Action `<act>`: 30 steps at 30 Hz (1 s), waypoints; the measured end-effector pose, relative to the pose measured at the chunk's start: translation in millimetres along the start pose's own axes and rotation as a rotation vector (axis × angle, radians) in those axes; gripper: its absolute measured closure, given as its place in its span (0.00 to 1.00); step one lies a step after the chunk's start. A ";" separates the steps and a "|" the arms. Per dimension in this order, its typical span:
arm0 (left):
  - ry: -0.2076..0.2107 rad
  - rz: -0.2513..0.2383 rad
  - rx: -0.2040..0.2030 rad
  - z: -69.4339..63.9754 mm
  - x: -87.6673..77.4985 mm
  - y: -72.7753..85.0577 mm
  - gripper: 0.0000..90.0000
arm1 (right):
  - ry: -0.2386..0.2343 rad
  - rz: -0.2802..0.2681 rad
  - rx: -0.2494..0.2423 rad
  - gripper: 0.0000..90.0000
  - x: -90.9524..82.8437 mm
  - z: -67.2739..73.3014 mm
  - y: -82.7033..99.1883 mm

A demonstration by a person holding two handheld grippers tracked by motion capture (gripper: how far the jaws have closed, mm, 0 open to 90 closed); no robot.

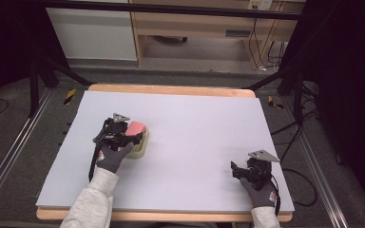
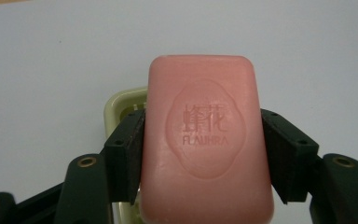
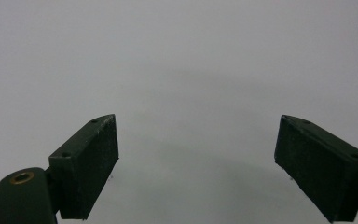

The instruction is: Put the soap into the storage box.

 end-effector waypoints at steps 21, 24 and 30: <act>-0.027 0.039 -0.001 4.9 19.0 9.5 0.41 | -0.001 0.007 -0.002 0.15 1.9 0.9 0.1; -0.033 0.043 0.002 5.9 20.7 10.8 0.41 | 0.000 0.006 -0.003 0.15 1.9 0.9 0.1; -0.036 0.055 -0.007 8.0 24.0 15.0 0.41 | -0.001 0.010 0.000 0.15 2.0 1.3 0.1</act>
Point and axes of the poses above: each handheld gripper's, and its own axes: x roughly forward along the jaws, y roughly out of its underside, z roughly to its left, the point moved 2 cm from there along x, roughly forward along the jaws, and after that the axes turned 2 degrees about z, right-handed, at the moved point
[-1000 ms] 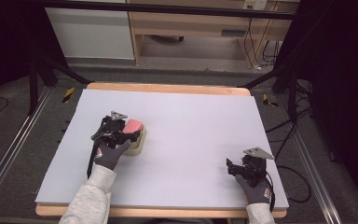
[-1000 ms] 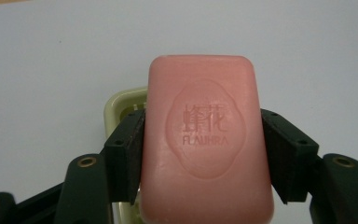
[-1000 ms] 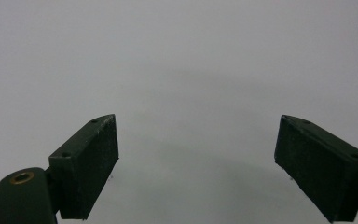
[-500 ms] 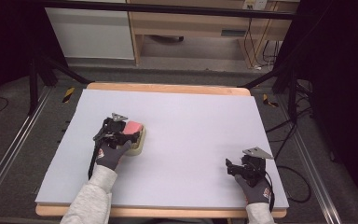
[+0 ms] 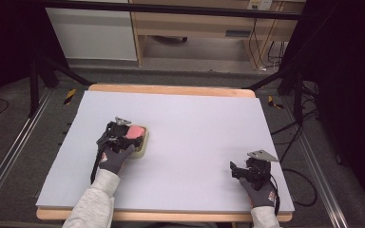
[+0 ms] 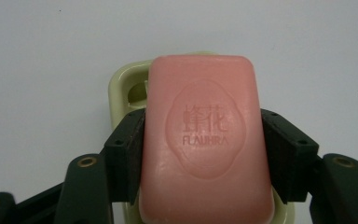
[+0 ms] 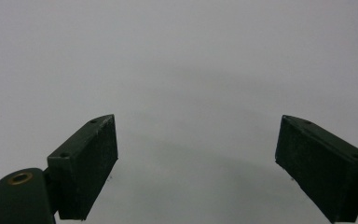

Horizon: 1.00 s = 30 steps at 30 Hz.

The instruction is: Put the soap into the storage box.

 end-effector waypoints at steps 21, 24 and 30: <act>-0.018 0.020 0.001 -1.1 8.5 4.5 0.41 | 0.006 0.000 -0.002 0.14 -0.1 0.3 -0.2; -0.024 0.019 0.005 -2.0 8.7 4.6 0.41 | 0.010 -0.003 -0.003 0.14 -0.6 0.0 -0.3; -0.028 0.020 0.006 -2.7 8.8 5.6 0.41 | 0.008 -0.001 -0.011 0.13 -0.2 0.4 -0.1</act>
Point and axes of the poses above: each handheld gripper's, and its own axes: x roughly forward along the jaws, y roughly out of its underside, z roughly to its left, the point moved 2 cm from there along x, roughly forward along the jaws, and after that the axes turned 2 degrees about z, right-handed, at the moved point
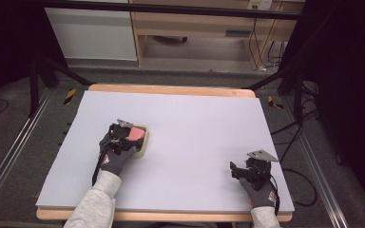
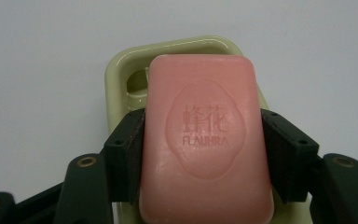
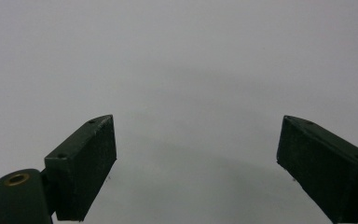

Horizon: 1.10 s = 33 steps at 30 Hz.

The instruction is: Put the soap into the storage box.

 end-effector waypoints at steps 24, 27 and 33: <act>0.096 -0.093 0.038 -1.6 -42.0 5.1 0.33 | 0.010 -0.008 0.010 0.11 -2.4 -2.7 0.2; 0.109 -0.111 0.061 -1.6 -50.5 12.0 0.31 | 0.013 -0.006 0.019 0.11 -2.5 -2.7 0.3; 0.114 -0.120 0.074 3.4 -61.6 27.8 0.29 | 0.017 -0.006 0.024 0.09 -3.4 -6.0 1.0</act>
Point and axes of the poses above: each handheld gripper's, and its own axes: x roughly forward along the jaws, y roughly out of its underside, z roughly to its left, the point moved 2 cm from there along x, roughly forward along the jaws, and after that the axes turned 2 degrees about z, right-handed, at the moved point
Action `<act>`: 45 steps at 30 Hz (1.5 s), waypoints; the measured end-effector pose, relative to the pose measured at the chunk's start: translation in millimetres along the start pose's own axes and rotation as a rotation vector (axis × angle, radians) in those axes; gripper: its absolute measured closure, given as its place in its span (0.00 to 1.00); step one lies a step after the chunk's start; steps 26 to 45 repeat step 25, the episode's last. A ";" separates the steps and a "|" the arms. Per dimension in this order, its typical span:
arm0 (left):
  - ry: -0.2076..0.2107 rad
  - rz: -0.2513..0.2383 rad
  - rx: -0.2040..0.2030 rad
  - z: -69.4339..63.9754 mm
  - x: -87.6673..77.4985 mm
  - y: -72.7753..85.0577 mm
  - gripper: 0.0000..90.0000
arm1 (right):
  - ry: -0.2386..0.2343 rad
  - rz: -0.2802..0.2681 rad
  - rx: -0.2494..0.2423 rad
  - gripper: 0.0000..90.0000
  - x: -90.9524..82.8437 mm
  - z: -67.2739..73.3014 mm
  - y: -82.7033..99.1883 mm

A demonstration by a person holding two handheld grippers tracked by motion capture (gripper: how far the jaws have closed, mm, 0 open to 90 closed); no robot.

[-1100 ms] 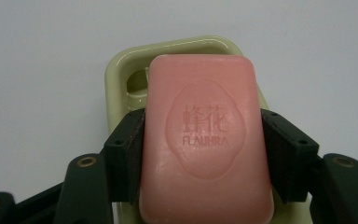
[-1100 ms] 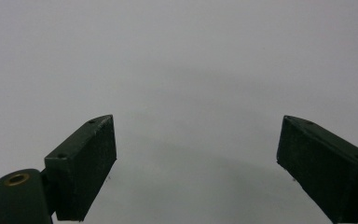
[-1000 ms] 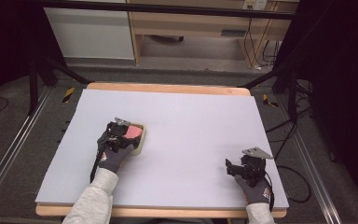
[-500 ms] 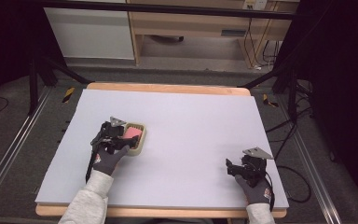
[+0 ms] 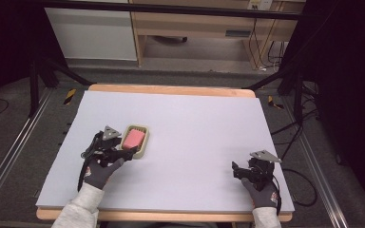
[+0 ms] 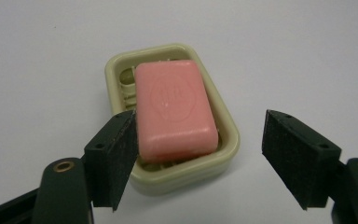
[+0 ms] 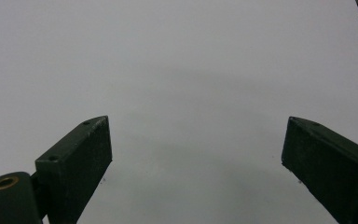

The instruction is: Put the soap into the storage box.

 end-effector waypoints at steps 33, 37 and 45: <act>-0.086 0.019 0.002 33.3 -33.5 63.7 0.27 | 0.035 0.027 0.008 0.08 -2.6 -9.6 5.8; -0.086 0.019 0.002 33.3 -33.5 63.7 0.27 | 0.035 0.027 0.008 0.08 -2.6 -9.6 5.8; -0.086 0.019 0.002 33.3 -33.5 63.7 0.27 | 0.035 0.027 0.008 0.08 -2.6 -9.6 5.8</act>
Point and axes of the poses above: each handheld gripper's, and its own axes: x roughly forward along the jaws, y roughly out of its underside, z roughly to its left, the point moved 2 cm from there along x, roughly forward along the jaws, and after that the axes turned 2 degrees about z, right-handed, at the moved point
